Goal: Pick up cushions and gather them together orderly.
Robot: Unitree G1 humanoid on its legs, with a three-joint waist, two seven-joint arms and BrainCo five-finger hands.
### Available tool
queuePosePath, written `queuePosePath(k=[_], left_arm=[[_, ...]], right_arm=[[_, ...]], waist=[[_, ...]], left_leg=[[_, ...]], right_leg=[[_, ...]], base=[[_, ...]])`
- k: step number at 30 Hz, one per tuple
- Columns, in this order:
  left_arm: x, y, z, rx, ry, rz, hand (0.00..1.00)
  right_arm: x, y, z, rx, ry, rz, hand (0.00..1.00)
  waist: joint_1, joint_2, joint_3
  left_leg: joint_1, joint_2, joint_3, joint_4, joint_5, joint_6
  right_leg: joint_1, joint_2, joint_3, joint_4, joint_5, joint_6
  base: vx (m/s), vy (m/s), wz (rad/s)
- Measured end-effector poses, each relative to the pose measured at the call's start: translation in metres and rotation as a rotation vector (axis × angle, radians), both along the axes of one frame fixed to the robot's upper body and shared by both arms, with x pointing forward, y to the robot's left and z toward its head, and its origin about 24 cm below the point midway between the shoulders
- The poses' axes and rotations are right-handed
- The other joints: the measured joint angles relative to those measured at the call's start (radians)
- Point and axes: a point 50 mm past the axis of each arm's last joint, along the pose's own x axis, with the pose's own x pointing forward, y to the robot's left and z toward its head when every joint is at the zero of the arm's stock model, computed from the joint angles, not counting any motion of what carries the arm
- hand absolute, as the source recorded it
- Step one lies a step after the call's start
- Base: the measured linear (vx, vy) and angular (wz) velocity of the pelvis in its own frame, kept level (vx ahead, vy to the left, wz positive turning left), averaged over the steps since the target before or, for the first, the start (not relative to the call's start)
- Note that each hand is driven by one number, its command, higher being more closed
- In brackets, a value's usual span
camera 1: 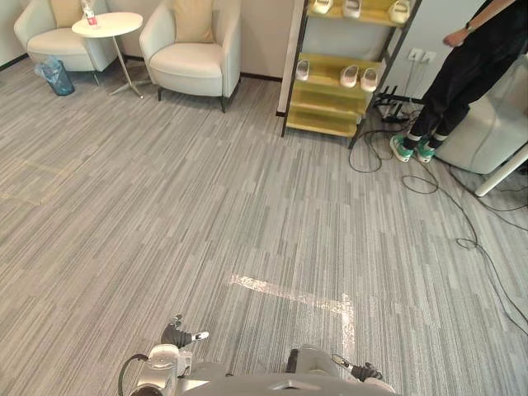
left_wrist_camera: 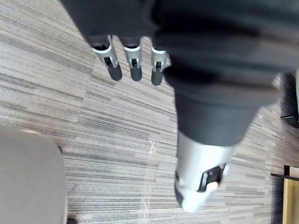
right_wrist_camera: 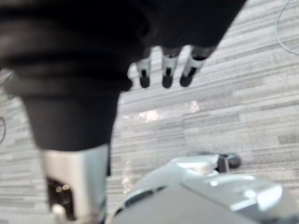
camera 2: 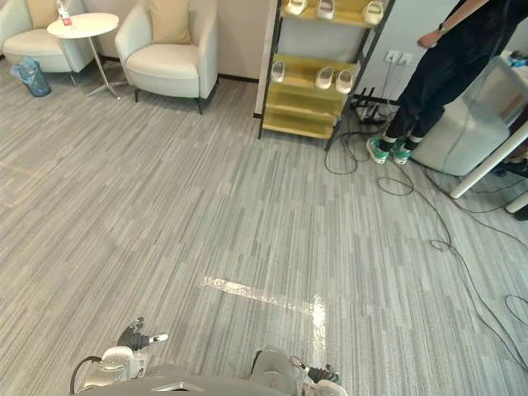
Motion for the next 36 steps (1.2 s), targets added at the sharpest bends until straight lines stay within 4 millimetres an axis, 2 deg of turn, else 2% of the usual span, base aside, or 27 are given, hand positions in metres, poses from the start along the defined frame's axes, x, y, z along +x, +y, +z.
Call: queuePosePath(k=[2, 6, 10, 12, 14, 19, 22, 26, 29, 30, 31, 32, 33, 34, 35, 36], left_arm=[[-0.003, -0.006, -0.002, -0.011, 0.016, -0.01, 0.0], [-0.01, -0.021, -0.007, -0.037, 0.047, -0.042, 0.0], [-0.008, -0.023, -0.006, -0.036, 0.044, -0.064, 0.0], [-0.006, -0.021, -0.005, -0.026, 0.04, -0.083, 0.0], [-0.006, -0.02, -0.005, -0.016, 0.043, -0.097, 0.0], [-0.008, -0.02, -0.006, -0.002, 0.053, -0.129, 0.0], [-0.007, -0.02, -0.006, 0.0, 0.051, -0.138, 0.0], [-0.006, -0.02, -0.006, 0.003, 0.055, -0.145, 0.0], [-0.007, -0.019, -0.006, -0.001, 0.053, -0.13, 0.0], [-0.007, -0.018, -0.006, -0.003, 0.053, -0.112, 0.0], [-0.006, -0.016, -0.006, -0.01, 0.05, -0.087, 0.0], [-0.006, -0.015, -0.006, -0.012, 0.049, -0.072, 0.0], [-0.002, -0.011, -0.004, -0.021, 0.026, -0.024, 0.0], [-0.001, -0.009, -0.002, -0.022, 0.012, 0.0, 0.0], [-0.001, -0.008, -0.001, -0.035, -0.002, 0.054, 0.0], [-0.003, -0.01, -0.002, -0.045, -0.004, 0.079, 0.0]], right_arm=[[-0.004, -0.005, 0.0, -0.01, 0.011, -0.002, 0.0], [-0.017, -0.014, -0.001, -0.025, 0.053, -0.015, 0.0], [-0.016, -0.014, -0.001, -0.026, 0.051, -0.016, 0.0], [-0.016, -0.014, -0.001, -0.025, 0.052, -0.018, 0.0], [-0.016, -0.011, -0.001, -0.018, 0.052, -0.018, 0.0], [-0.016, -0.01, -0.002, -0.014, 0.051, -0.018, 0.0], [-0.016, -0.01, -0.002, -0.014, 0.052, -0.016, 0.0], [-0.015, -0.009, -0.002, -0.014, 0.049, -0.013, 0.0], [-0.015, -0.01, -0.001, -0.02, 0.044, -0.006, 0.0], [-0.015, -0.011, -0.001, -0.022, 0.044, -0.006, 0.0], [-0.015, -0.012, -0.001, -0.022, 0.042, -0.011, 0.0], [-0.017, -0.012, -0.001, -0.021, 0.044, -0.014, 0.0], [-0.019, -0.009, -0.001, -0.016, 0.042, -0.022, 0.0], [-0.016, -0.008, 0.0, -0.017, 0.026, -0.022, 0.0], [-0.02, -0.009, 0.001, -0.024, 0.023, -0.02, 0.0], [-0.02, -0.01, 0.002, -0.031, 0.014, -0.02, 0.0]], waist=[[-0.004, 0.042, -0.011], [-0.004, 0.085, -0.047], [0.0, 0.091, -0.058], [0.004, 0.081, -0.056], [0.005, 0.069, -0.065], [0.004, 0.067, -0.068], [0.004, 0.064, -0.066], [-0.001, 0.063, -0.065], [-0.008, 0.073, -0.058], [-0.014, 0.086, -0.047], [-0.025, 0.078, -0.037], [-0.027, 0.083, -0.029], [-0.026, 0.061, -0.008], [-0.023, 0.05, 0.007], [-0.017, 0.053, 0.019], [-0.016, 0.068, 0.019]], left_leg=[[0.002, 0.034, -0.023, -0.001, -0.01, -0.015], [-0.002, 0.082, -0.09, -0.007, -0.013, -0.023], [-0.031, 0.084, -0.147, -0.048, 0.006, -0.037], [-0.025, 0.078, -0.163, -0.066, 0.019, -0.036], [-0.018, 0.069, -0.166, -0.076, 0.034, -0.033], [-0.012, 0.051, -0.187, -0.095, 0.043, -0.02], [-0.009, 0.048, -0.189, -0.109, 0.05, -0.017], [-0.008, 0.053, -0.176, -0.109, 0.048, -0.023], [-0.014, 0.071, -0.146, -0.098, 0.03, -0.051], [-0.026, 0.086, -0.134, -0.068, 0.015, -0.076], [-0.033, 0.096, -0.131, -0.028, 0.003, -0.103], [-0.047, 0.096, -0.124, 0.013, 0.004, -0.125], [-0.118, 0.082, -0.085, 0.16, 0.038, -0.16], [-0.146, 0.076, -0.066, 0.226, 0.059, -0.163], [-0.191, 0.08, -0.02, 0.323, 0.05, -0.128], [-0.213, 0.091, -0.001, 0.352, 0.029, -0.109]], right_leg=[[0.035, 0.037, -0.008, -0.051, 0.013, -0.006], [0.118, 0.103, -0.048, -0.208, 0.056, -0.01], [0.133, 0.119, -0.085, -0.298, 0.1, -0.01], [0.158, 0.12, -0.098, -0.342, 0.122, -0.011], [0.181, 0.121, -0.101, -0.38, 0.143, -0.009], [0.229, 0.12, -0.114, -0.481, 0.205, -0.009], [0.231, 0.117, -0.115, -0.489, 0.219, -0.008], [0.227, 0.121, -0.102, -0.489, 0.22, -0.009], [0.209, 0.135, -0.076, -0.48, 0.21, -0.016], [0.19, 0.139, -0.064, -0.439, 0.184, -0.021], [0.181, 0.14, -0.061, -0.398, 0.158, -0.025], [0.172, 0.135, -0.06, -0.377, 0.141, -0.025], [0.161, 0.101, -0.059, -0.32, 0.106, -0.027], [0.161, 0.083, -0.055, -0.298, 0.091, -0.024], [0.165, 0.065, -0.044, -0.275, 0.07, -0.022], [0.17, 0.064, -0.036, -0.274, 0.068, -0.021]], base=[[0.22, -0.144, -0.06], [0.14, -0.123, 0.09], [0.04, -0.046, 0.32], [-0.01, 0.004, 0.22], [-0.01, 0.004, 0.11], [-0.05, 0.026, 0.09], [-0.07, 0.012, 0.05], [-0.07, -0.002, -0.12], [-0.04, -0.007, -0.28], [-0.02, -0.026, -0.19], [-0.01, -0.019, -0.11], [-0.02, -0.017, 0.07], [-0.03, -0.022, 0.13], [-0.04, -0.033, 0.15], [-0.02, -0.024, 0.05], [-0.01, 0.003, -0.07]])
